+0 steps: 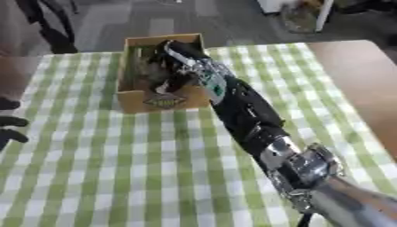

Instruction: Pick up objects on the table and place them in the box.

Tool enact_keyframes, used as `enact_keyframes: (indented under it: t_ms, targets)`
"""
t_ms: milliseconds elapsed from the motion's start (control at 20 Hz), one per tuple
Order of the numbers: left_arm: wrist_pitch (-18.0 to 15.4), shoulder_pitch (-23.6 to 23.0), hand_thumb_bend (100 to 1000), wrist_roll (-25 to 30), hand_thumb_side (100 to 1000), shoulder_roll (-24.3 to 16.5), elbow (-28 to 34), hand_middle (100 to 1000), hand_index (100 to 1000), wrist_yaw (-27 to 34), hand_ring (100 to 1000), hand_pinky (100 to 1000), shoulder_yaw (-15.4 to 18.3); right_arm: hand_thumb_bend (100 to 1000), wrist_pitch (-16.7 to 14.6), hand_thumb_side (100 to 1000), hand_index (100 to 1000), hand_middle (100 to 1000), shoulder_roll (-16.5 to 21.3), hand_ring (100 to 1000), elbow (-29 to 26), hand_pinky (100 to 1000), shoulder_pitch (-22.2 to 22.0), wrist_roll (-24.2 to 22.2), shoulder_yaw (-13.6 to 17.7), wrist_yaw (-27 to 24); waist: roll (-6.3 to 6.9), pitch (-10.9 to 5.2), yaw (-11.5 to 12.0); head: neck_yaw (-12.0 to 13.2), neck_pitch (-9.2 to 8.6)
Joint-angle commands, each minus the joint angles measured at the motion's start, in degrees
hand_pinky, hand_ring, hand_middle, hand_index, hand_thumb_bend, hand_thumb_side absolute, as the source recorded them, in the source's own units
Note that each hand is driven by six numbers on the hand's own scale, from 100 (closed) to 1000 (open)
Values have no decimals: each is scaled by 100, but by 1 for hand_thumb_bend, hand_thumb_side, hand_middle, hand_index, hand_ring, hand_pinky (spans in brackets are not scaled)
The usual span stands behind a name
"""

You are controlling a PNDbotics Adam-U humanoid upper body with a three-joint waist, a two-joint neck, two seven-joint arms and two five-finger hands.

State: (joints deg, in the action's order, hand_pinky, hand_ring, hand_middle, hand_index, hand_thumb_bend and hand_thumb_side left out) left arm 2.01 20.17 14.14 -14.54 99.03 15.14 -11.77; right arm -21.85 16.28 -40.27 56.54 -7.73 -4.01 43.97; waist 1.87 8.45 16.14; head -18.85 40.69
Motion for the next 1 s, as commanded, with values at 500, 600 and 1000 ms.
enact_keyframes:
  t_ms: [500, 600, 1000]
  targets:
    - [-5, 67, 501, 20, 280, -73, 98, 748, 811, 33, 677, 564, 8, 357, 120, 104, 560, 389, 146, 392, 198, 325, 214, 205, 95, 45, -32, -103, -33, 16, -43]
    - [-5, 63, 501, 26, 280, -74, 94, 748, 811, 34, 678, 564, 3, 355, 176, 103, 560, 389, 178, 392, 199, 325, 266, 217, 123, 4, -33, -113, -20, 7, -49]
    - [4, 68, 501, 51, 284, -75, 97, 748, 811, 34, 678, 564, -16, 342, 390, 100, 560, 388, 268, 390, 446, 322, 314, 379, 272, -44, -30, -82, 92, -46, -114]
